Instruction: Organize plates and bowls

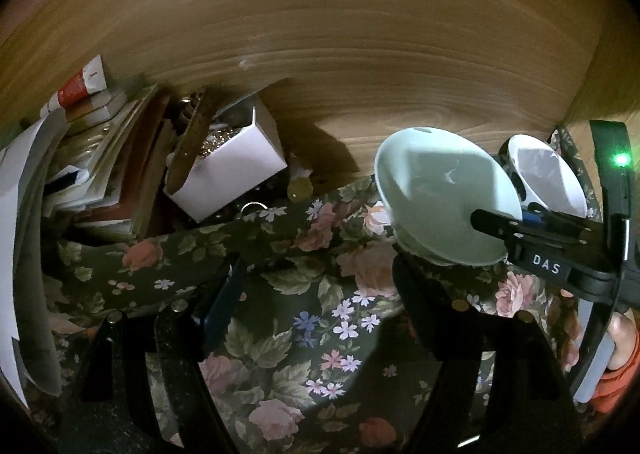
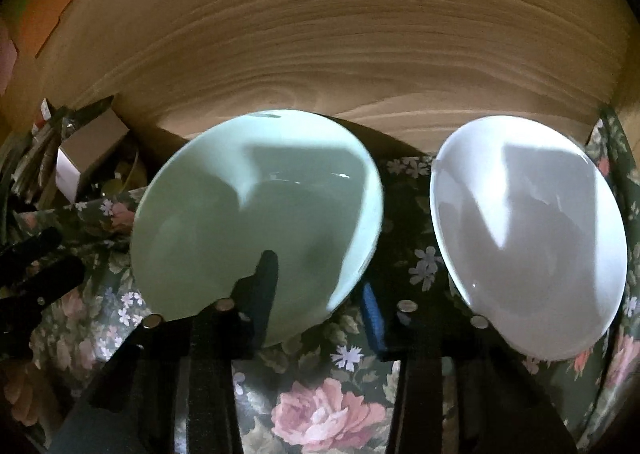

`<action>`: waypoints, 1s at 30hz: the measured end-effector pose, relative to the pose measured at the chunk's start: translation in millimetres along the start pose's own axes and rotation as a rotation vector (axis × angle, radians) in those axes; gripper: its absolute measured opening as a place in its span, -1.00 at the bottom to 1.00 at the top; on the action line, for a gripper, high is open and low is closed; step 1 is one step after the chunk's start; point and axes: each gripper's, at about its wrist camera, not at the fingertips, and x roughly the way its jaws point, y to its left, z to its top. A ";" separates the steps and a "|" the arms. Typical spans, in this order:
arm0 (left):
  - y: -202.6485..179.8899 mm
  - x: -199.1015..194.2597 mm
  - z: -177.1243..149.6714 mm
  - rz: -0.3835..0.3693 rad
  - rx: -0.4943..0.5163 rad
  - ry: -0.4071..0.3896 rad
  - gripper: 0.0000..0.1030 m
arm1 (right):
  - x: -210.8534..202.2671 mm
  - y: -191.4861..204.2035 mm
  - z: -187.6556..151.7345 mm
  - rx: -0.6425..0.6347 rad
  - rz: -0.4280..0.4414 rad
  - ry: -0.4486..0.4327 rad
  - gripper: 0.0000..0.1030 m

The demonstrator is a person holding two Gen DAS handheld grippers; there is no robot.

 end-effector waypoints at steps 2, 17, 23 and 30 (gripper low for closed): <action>0.2 2.5 -0.4 -0.005 -0.003 0.004 0.46 | -0.5 -0.8 -0.4 -0.007 0.016 0.002 -0.49; 3.8 4.6 -19.2 -0.033 -0.025 0.042 0.47 | -32.3 37.2 -46.9 -0.158 0.123 0.067 -0.59; -3.8 10.6 -33.1 -0.023 0.013 0.103 0.41 | -52.6 34.7 -65.6 -0.113 0.172 0.104 -0.53; -16.2 24.7 -33.8 -0.014 0.049 0.179 -0.06 | -60.3 30.4 -49.9 -0.083 0.133 0.030 -0.11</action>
